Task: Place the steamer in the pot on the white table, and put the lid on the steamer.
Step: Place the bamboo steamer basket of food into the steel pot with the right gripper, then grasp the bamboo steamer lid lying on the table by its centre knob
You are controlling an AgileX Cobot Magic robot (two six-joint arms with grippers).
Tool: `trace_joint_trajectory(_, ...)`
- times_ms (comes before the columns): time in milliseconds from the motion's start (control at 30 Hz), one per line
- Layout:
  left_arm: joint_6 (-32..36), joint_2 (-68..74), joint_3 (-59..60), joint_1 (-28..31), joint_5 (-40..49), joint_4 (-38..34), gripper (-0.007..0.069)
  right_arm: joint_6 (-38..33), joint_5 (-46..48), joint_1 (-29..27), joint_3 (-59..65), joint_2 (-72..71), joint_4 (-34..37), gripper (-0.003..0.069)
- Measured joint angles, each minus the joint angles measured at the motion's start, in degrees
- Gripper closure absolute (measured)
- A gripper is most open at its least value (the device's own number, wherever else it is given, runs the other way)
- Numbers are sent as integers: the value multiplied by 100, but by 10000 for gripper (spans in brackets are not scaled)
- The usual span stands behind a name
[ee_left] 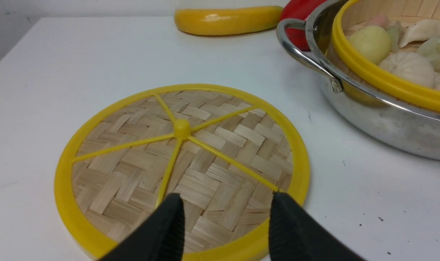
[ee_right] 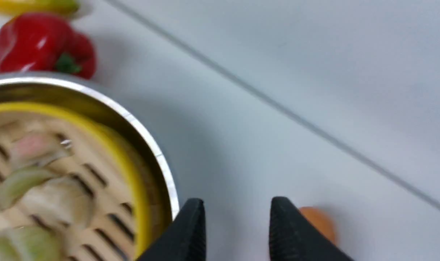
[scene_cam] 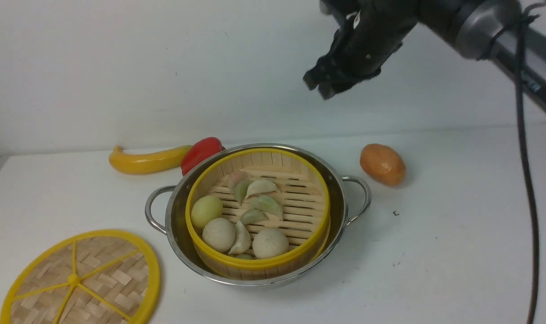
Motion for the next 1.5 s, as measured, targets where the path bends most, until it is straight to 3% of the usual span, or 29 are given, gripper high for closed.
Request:
trace_joint_trajectory(133, 0, 0, 0, 0, 0, 0, 313, 567, 20, -40, -75, -529, -1072, 604)
trace_joint_trajectory(233, 0, 0, 0, 0, 0, 0, 313, 738, 56, -85, -94, -787, -1298, 683)
trace_joint_trajectory(467, 0, 0, 0, 0, 0, 0, 313, 970, 107, -112, -94, -1230, -1006, 692)
trace_joint_trajectory(833, 0, 0, 0, 0, 0, 0, 313, 1076, 123, -112, -105, -1503, 346, 692)
trace_joint_trajectory(1133, 0, 0, 0, 0, 0, 0, 313, 1134, 128, -112, -105, -1509, 413, 690)
trace_joint_trajectory(1300, 0, 0, 0, 0, 0, 0, 313, 723, 141, -112, -98, -1665, 3, 687)
trace_joint_trajectory(1500, 0, 0, 0, 0, 0, 0, 313, 456, -221, -112, 417, -2798, -159, 683)
